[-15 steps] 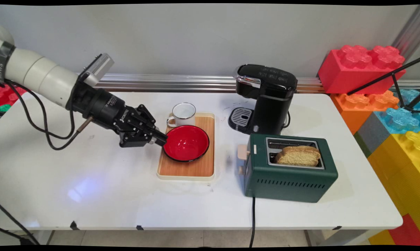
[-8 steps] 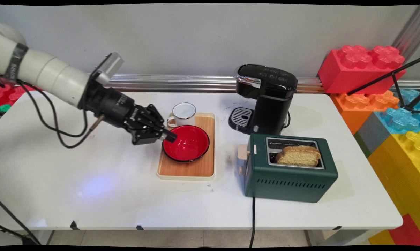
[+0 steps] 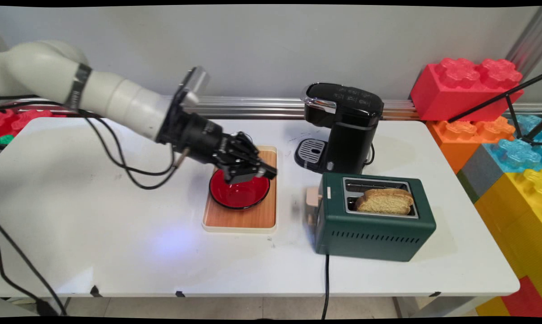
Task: Press the toaster switch
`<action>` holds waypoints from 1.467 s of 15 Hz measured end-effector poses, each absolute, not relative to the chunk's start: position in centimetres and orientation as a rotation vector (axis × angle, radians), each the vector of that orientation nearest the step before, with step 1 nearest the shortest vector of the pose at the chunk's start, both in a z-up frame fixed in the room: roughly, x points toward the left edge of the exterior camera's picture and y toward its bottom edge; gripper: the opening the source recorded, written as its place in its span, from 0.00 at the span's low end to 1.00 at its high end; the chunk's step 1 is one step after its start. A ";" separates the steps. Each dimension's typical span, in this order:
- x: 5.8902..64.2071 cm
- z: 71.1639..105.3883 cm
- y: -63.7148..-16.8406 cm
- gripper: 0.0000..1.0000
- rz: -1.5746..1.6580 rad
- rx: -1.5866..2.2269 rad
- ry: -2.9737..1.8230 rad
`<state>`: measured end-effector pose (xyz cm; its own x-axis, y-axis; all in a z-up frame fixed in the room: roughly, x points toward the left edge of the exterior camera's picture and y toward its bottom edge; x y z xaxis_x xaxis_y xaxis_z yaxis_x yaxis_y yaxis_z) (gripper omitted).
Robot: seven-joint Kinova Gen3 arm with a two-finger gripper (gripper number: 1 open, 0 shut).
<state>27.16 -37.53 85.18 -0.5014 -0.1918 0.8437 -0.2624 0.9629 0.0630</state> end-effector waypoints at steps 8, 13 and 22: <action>22.0 83.8 -39.6 0.00 0.090 0.314 -2.102; 20.2 82.4 -40.3 0.00 0.088 0.304 -2.113; 18.7 80.0 -41.1 0.00 0.085 0.304 -2.144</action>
